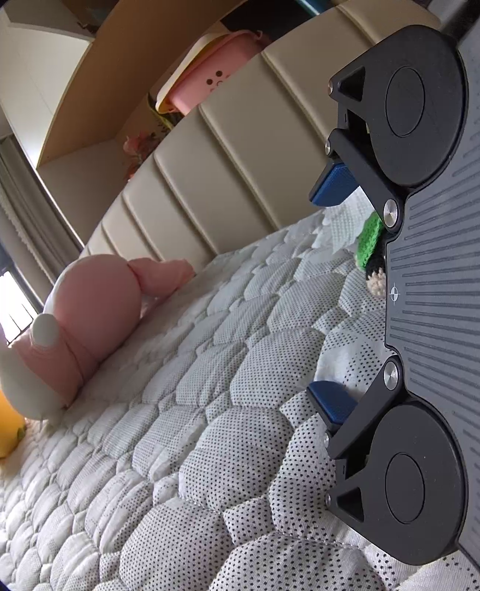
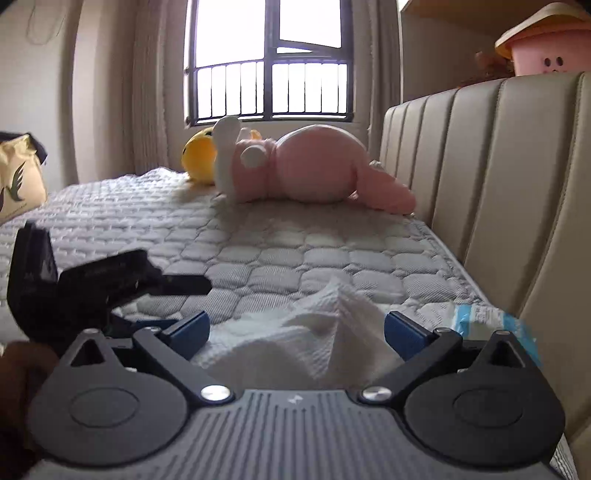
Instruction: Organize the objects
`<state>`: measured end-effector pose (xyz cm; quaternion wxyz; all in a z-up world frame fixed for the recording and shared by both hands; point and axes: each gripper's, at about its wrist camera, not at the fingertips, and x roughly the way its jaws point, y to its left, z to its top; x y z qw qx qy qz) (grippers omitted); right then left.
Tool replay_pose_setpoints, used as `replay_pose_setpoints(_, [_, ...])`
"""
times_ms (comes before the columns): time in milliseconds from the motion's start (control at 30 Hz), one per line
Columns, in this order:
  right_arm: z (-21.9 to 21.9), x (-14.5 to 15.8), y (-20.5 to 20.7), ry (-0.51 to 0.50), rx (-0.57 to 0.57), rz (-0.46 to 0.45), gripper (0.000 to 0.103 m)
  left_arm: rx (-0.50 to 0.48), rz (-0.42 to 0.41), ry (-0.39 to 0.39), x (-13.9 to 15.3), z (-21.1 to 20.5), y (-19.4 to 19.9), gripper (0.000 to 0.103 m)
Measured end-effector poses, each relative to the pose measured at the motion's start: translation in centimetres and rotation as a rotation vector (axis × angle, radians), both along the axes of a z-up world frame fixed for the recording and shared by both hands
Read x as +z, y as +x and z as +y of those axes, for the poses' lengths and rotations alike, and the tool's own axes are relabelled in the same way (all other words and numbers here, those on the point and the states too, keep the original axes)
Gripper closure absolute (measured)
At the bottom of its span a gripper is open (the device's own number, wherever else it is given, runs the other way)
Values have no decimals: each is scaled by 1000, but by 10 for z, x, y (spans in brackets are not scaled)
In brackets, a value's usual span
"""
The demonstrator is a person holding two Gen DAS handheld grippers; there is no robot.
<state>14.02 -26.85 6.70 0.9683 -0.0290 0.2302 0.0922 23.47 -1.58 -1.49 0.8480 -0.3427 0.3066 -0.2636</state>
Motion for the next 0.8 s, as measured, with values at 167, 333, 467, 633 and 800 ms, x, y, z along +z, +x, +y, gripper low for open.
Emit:
replay_pose_setpoints(167, [11,-26,37,-92,-10,58,3,2,-9,-36,-2,5,-1,0])
replay_pose_setpoints(333, [-11,-26,71,106,4,138,5,43,27,-277,-11,34,1,0])
replay_pose_setpoints(467, [-9,-8,65,177,10,130,43,162,38,-436,-14,70,-6,0])
replay_pose_setpoints(633, [10,23,40,286,141,119,85,425,-60,-303,3,123,-48,0])
replay_pose_setpoints(800, [29,45,3,403,314,125,90,491,-91,-265,3,154,-93,0])
